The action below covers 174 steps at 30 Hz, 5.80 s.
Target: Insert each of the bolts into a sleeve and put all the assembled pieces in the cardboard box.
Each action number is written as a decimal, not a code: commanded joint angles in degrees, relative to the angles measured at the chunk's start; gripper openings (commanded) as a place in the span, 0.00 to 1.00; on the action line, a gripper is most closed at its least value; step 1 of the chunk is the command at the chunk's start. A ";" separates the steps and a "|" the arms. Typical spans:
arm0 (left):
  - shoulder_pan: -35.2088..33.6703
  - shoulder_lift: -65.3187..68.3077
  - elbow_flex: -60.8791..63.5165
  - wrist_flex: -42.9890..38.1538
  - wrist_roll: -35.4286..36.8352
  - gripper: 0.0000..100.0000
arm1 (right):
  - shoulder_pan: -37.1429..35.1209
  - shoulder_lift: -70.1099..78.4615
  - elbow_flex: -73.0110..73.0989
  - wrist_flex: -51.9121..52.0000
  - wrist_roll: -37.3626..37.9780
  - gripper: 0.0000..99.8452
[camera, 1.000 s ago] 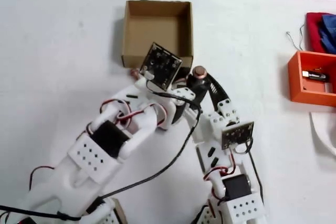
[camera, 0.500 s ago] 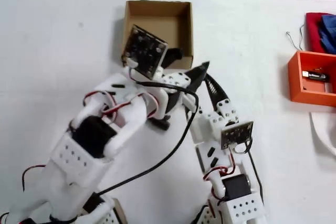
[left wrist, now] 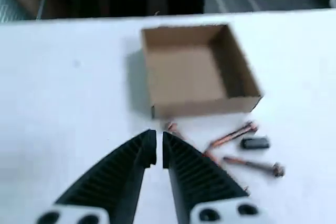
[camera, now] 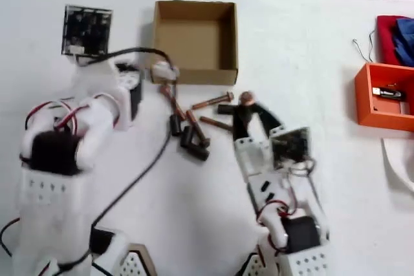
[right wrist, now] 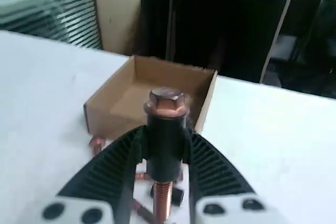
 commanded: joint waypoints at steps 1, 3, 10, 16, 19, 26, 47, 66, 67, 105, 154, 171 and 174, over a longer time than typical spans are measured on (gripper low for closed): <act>-9.49 -0.44 14.11 -3.52 -0.70 0.05 | 1.01 5.32 -12.66 1.01 -0.62 0.02; -13.98 -0.53 20.88 -7.82 -2.11 0.05 | 1.19 12.88 -17.49 1.01 -0.44 0.02; -23.74 -0.18 40.04 -31.38 -10.90 0.05 | 1.27 51.82 -51.25 10.15 -0.62 0.02; -23.82 -0.09 50.86 -39.03 -13.71 0.05 | 3.82 78.73 -79.74 26.77 -1.14 0.02; -23.82 -0.09 52.44 -40.44 -13.80 0.05 | 4.35 89.89 -90.02 27.38 -6.07 0.02; -23.30 -0.09 54.37 -42.46 -13.80 0.05 | 2.24 118.11 -114.99 27.47 -8.35 0.02; -20.22 -0.09 55.78 -43.52 -13.98 0.05 | 1.01 160.57 -156.31 30.20 -8.26 0.02; -20.22 -0.09 55.87 -43.52 -13.98 0.05 | 0.57 164.26 -154.02 28.44 -8.70 0.02; -20.22 -0.09 55.87 -43.52 -13.98 0.05 | 0.57 164.35 -154.02 28.26 -8.70 0.02; -20.22 -0.18 55.87 -43.52 -13.98 0.05 | -0.31 168.48 -154.46 29.23 -11.52 0.02; -20.22 -0.18 55.87 -43.43 -13.98 0.05 | 9.98 158.55 -150.42 32.31 -4.57 0.05; -20.22 -0.18 55.87 -43.43 -13.98 0.05 | 4.00 165.67 -150.51 30.81 -4.66 0.05; -20.22 -0.18 55.87 -43.43 -13.98 0.05 | 2.59 165.58 -150.51 30.81 -4.66 0.05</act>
